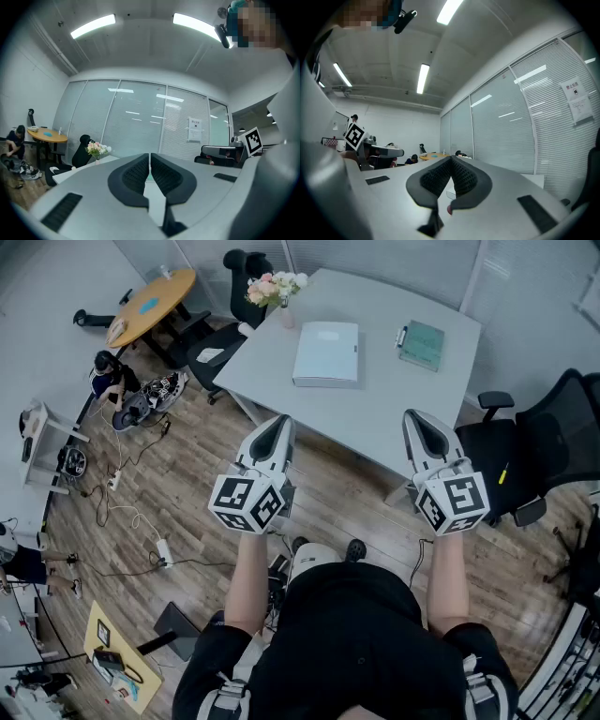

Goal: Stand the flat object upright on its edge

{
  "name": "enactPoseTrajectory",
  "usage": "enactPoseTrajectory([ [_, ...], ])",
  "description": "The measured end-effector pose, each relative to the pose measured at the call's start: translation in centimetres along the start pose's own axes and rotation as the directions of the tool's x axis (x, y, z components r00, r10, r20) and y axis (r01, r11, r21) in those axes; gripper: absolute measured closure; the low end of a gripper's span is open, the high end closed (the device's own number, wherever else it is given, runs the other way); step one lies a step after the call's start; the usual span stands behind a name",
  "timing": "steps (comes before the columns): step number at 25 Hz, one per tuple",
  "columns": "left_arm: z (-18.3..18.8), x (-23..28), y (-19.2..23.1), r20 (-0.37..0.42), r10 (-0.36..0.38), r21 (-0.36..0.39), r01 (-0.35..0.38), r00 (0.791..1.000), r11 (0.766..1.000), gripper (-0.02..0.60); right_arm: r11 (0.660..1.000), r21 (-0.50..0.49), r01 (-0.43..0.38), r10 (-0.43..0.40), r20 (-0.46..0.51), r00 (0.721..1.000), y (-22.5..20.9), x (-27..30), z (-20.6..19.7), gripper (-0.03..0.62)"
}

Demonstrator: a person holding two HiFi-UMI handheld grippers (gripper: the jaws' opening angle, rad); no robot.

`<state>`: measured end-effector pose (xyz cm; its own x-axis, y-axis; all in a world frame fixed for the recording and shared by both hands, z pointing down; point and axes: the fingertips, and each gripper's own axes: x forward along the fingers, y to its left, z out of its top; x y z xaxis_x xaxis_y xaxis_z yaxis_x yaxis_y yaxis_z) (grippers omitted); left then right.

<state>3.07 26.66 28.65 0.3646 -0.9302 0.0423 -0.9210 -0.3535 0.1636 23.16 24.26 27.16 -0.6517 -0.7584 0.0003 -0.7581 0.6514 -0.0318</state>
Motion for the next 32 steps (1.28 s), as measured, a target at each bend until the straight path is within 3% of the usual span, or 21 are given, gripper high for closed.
enactPoseTrajectory([
  [15, 0.4, 0.8, -1.2, -0.016, 0.004, 0.013, -0.004, 1.0, 1.0, 0.549, 1.0, -0.003, 0.011, -0.011, 0.034, 0.999, -1.2, -0.3, 0.7, 0.579],
  [23, -0.8, 0.2, -1.2, -0.04, 0.003, -0.002, -0.003, 0.999, 1.0, 0.549, 1.0, 0.011, 0.02, -0.02, -0.024, 1.0, -1.1, 0.0, -0.9, 0.578],
  [32, -2.5, 1.8, 3.0, -0.064, -0.013, -0.006, 0.013, 0.998, 1.0, 0.549, 0.999, 0.017, 0.034, -0.033, -0.055, 0.998, -0.4, 4.3, -3.0, 0.577],
])
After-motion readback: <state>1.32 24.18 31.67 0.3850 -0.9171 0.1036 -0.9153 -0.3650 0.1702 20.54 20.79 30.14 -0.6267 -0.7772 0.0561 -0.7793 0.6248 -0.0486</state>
